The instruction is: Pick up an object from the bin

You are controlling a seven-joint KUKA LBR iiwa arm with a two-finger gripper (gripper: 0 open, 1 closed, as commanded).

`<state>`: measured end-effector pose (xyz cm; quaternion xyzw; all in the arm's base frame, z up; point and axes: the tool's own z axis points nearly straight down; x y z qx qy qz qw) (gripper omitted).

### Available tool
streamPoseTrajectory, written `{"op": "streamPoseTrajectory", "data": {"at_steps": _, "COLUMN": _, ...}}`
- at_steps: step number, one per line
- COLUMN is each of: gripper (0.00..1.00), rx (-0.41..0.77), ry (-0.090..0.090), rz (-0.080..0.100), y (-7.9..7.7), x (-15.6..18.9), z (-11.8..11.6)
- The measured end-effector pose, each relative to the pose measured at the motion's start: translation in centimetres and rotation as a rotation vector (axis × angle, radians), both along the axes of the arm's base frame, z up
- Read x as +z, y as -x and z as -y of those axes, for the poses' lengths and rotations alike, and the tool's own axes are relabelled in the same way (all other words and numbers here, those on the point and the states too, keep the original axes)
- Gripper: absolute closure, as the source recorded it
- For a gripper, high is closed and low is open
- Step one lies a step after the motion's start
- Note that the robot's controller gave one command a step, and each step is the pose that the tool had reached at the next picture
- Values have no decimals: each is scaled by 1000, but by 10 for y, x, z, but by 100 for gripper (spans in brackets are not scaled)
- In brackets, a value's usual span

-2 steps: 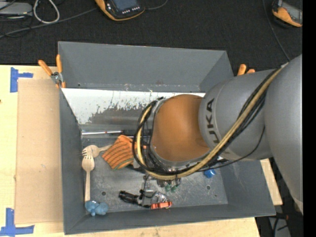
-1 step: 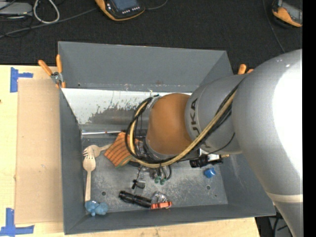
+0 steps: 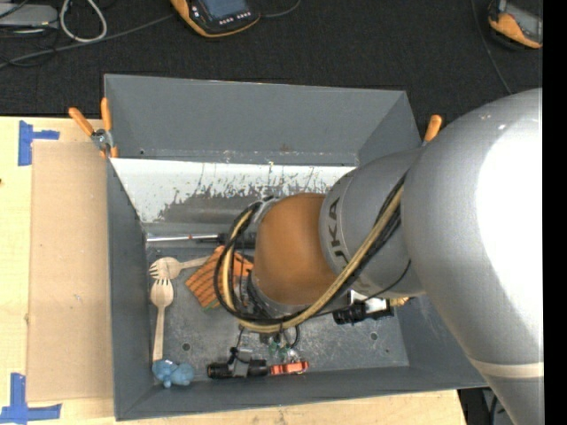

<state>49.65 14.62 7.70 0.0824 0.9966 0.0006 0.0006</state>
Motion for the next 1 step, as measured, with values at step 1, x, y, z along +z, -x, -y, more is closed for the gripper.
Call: {"op": "streamPoseTrajectory", "data": {"at_steps": 1, "gripper": 0, "rx": 10, "ry": -1, "rz": 2, "y": 16, "x": -2, "z": -2}}
